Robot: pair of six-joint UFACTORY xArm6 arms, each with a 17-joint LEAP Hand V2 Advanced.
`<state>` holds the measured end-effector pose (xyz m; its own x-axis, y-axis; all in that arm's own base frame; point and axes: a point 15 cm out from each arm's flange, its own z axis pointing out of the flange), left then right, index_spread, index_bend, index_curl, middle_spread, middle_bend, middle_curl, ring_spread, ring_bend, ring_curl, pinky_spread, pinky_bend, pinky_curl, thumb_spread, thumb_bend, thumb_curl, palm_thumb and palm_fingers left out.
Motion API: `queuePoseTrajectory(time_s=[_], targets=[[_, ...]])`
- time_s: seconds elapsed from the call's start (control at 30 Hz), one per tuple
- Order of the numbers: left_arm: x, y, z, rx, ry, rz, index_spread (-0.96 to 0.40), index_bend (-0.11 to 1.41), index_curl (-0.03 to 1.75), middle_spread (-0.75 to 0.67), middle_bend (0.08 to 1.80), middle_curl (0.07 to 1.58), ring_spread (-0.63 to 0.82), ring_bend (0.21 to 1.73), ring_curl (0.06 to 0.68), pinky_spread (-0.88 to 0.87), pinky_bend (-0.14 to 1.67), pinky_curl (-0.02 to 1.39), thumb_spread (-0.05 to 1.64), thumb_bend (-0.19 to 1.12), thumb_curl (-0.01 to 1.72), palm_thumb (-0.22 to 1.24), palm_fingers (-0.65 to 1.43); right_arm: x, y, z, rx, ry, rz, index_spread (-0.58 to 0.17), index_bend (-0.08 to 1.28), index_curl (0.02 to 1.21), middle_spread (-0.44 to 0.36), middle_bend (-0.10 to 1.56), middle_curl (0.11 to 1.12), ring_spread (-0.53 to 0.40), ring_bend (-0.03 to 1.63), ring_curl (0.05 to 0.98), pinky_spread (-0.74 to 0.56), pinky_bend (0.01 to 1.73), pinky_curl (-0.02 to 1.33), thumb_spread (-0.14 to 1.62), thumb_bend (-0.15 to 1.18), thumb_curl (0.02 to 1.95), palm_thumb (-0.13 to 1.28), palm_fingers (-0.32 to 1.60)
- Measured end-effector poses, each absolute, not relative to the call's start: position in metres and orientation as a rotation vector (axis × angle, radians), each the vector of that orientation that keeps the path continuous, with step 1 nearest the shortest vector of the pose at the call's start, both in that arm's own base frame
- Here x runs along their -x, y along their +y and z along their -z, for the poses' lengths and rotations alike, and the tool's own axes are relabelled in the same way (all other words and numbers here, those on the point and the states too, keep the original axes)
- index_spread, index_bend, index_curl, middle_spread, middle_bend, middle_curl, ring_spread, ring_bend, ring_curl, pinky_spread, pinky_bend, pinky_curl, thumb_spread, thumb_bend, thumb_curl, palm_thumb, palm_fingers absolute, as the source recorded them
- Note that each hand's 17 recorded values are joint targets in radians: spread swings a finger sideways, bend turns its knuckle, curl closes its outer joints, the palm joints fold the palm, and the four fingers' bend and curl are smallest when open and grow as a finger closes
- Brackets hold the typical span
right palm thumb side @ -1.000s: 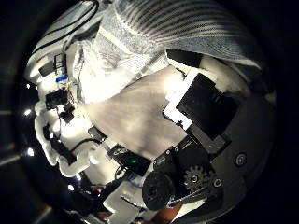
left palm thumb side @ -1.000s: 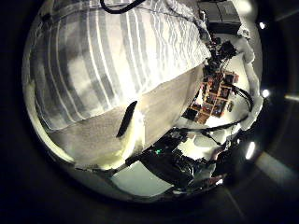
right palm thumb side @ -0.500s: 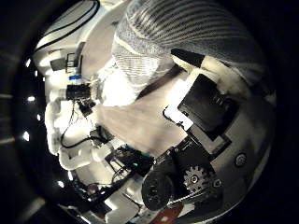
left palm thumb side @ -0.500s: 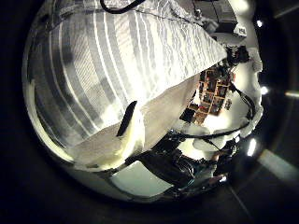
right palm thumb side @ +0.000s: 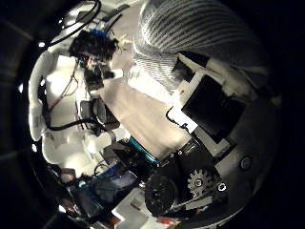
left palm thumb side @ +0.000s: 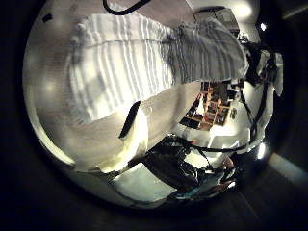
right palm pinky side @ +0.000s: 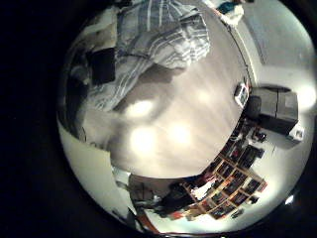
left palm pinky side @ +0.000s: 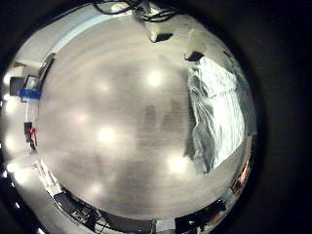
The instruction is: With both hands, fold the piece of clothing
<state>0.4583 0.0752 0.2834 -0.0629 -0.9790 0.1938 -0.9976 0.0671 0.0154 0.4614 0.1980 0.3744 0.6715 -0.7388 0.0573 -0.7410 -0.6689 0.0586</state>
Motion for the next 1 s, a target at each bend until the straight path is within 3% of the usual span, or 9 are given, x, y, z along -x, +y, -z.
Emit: queuePoseTrajectory(time_s=[0.13, 0.3, 0.37, 0.5, 0.53, 0.57, 0.7, 0.83, 1.0], targets=[[-0.436, 0.147, -0.303, -2.171, -2.097, -0.228, -0.06, 0.21, 0.42, 0.18, 0.18, 0.28, 0.3, 0.61, 0.227, 0.37, 0.28, 0.35, 1.14, -0.02, 0.33, 0.35, 0.18, -0.447, 0.281, -0.35, -2.893, -1.053, -0.088, -0.215, 1.2, 0.72, -0.099, 1.38, 0.68, -0.18, 1.45, 0.64, -0.18, 1.22, 0.9, 1.04, -0.01, 0.87, 1.01, 1.16], [-0.414, 0.184, -0.307, -2.214, -2.045, -0.254, -0.06, 0.21, 0.43, 0.17, 0.17, 0.28, 0.3, 0.61, 0.223, 0.37, 0.28, 0.35, 1.15, -0.02, 0.33, 0.36, 0.19, -0.457, 0.337, -0.314, -2.969, -0.977, -0.137, -0.215, 1.21, 0.72, -0.099, 1.39, 0.68, -0.181, 1.45, 0.643, -0.19, 1.2, 0.91, 1.04, -0.02, 0.88, 0.97, 1.17], [-0.406, 0.192, -0.307, -2.226, -2.024, -0.269, -0.06, 0.2, 0.43, 0.17, 0.17, 0.28, 0.3, 0.61, 0.224, 0.37, 0.27, 0.35, 1.15, -0.02, 0.33, 0.36, 0.19, -0.459, 0.357, -0.295, -2.977, -0.98, -0.144, -0.218, 1.17, 0.71, -0.103, 1.37, 0.67, -0.179, 1.44, 0.632, -0.22, 1.17, 0.89, 1.05, -0.05, 0.85, 0.86, 1.15], [-0.389, 0.199, -0.303, -2.226, -2.0, -0.271, -0.06, 0.2, 0.43, 0.16, 0.17, 0.28, 0.3, 0.61, 0.224, 0.37, 0.27, 0.35, 1.15, -0.02, 0.33, 0.36, 0.19, -0.462, 0.363, -0.277, -2.972, -0.967, -0.135, -0.278, 0.79, 0.64, -0.136, 1.23, 0.62, -0.218, 1.4, 0.601, -0.38, 1.14, 0.81, 1.09, -0.04, 0.78, 0.71, 0.82], [-0.386, 0.2, -0.302, -2.226, -1.997, -0.272, -0.06, 0.2, 0.43, 0.16, 0.17, 0.28, 0.3, 0.61, 0.224, 0.37, 0.27, 0.35, 1.15, -0.02, 0.33, 0.36, 0.19, -0.462, 0.361, -0.275, -2.967, -0.966, -0.128, -0.322, 0.63, 0.63, -0.147, 1.14, 0.61, -0.24, 1.39, 0.615, -0.38, 1.2, 0.84, 1.1, -0.04, 0.77, 0.69, 0.48], [-0.382, 0.201, -0.302, -2.228, -1.995, -0.273, -0.06, 0.2, 0.43, 0.16, 0.17, 0.28, 0.3, 0.61, 0.224, 0.37, 0.27, 0.35, 1.15, -0.02, 0.33, 0.36, 0.19, -0.463, 0.359, -0.274, -2.963, -0.97, -0.124, -0.353, 0.56, 0.59, -0.149, 1.01, 0.56, -0.235, 1.32, 0.591, -0.33, 1.15, 0.83, 1.11, -0.03, 0.75, 0.68, 0.16], [-0.378, 0.196, -0.3, -2.223, -1.994, -0.268, -0.06, 0.2, 0.43, 0.16, 0.17, 0.28, 0.3, 0.61, 0.224, 0.37, 0.27, 0.35, 1.15, -0.02, 0.33, 0.35, 0.19, -0.478, 0.339, -0.284, -2.967, -1.01, -0.13, -0.447, 0.38, 0.42, -0.137, 0.66, 0.42, -0.082, 1.01, 0.441, -0.05, 1.09, 0.76, 1.14, -0.02, 0.71, 0.65, -0.16], [-0.38, 0.189, -0.303, -2.213, -2.01, -0.271, -0.06, 0.19, 0.43, 0.16, 0.17, 0.28, 0.3, 0.61, 0.223, 0.37, 0.27, 0.35, 1.16, -0.02, 0.33, 0.35, 0.2, -0.487, 0.329, -0.323, -3.039, -1.032, -0.181, -0.491, 0.25, 0.36, -0.116, 0.44, 0.34, 0.073, 0.84, 0.344, 0.19, 1.0, 0.68, 1.15, -0.02, 0.67, 0.63, -0.15], [-0.376, 0.168, -0.302, -2.181, -2.026, -0.263, -0.06, 0.19, 0.43, 0.16, 0.17, 0.29, 0.3, 0.61, 0.223, 0.37, 0.27, 0.35, 1.16, -0.02, 0.33, 0.35, 0.2, -0.497, 0.313, -0.38, -3.149, -1.118, -0.232, -0.511, 0.16, 0.32, -0.094, 0.3, 0.31, 0.155, 0.74, 0.294, 0.36, 0.92, 0.6, 1.15, -0.02, 0.64, 0.61, -0.08]])
